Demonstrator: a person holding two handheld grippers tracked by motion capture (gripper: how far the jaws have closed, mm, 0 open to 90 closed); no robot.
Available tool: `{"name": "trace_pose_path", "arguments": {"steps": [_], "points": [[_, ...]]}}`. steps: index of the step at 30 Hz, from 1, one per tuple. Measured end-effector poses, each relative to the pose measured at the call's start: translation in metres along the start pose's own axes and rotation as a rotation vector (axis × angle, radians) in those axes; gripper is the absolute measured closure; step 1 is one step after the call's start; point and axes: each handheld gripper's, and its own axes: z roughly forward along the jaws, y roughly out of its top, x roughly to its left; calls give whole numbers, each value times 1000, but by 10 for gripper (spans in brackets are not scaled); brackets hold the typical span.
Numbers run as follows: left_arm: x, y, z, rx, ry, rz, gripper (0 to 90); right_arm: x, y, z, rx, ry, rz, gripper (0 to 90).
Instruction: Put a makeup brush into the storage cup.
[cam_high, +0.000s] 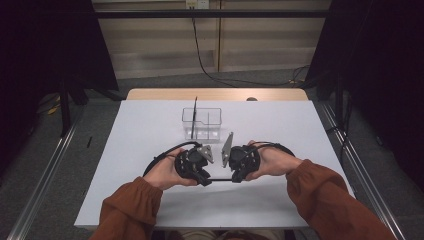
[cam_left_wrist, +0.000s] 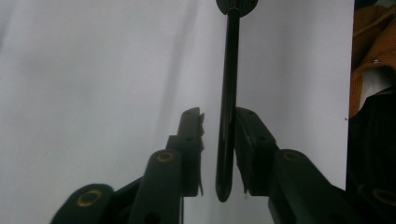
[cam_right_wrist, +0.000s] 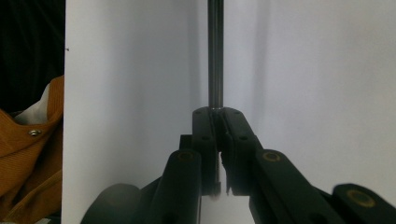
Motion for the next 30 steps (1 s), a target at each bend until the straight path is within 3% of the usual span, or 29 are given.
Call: {"name": "trace_pose_path", "arguments": {"steps": [10, 19, 24, 26, 30], "points": [[1, 1, 2, 5, -10, 35, 825, 0, -4, -1, -4, -11, 10, 841], [2, 0, 2, -7, -25, 29, 840, -4, -7, 0, -33, -16, 12, 826], [2, -1, 1, -18, -20, 15, 841, -5, -10, 0, -75, -7, 26, 761], [2, -2, 0, -21, -13, 11, 841, -5, -11, 0, -94, 2, 34, 686], [2, -4, 0, -36, -18, -6, 840, -6, -14, -1, -143, -3, 54, 620]]}}
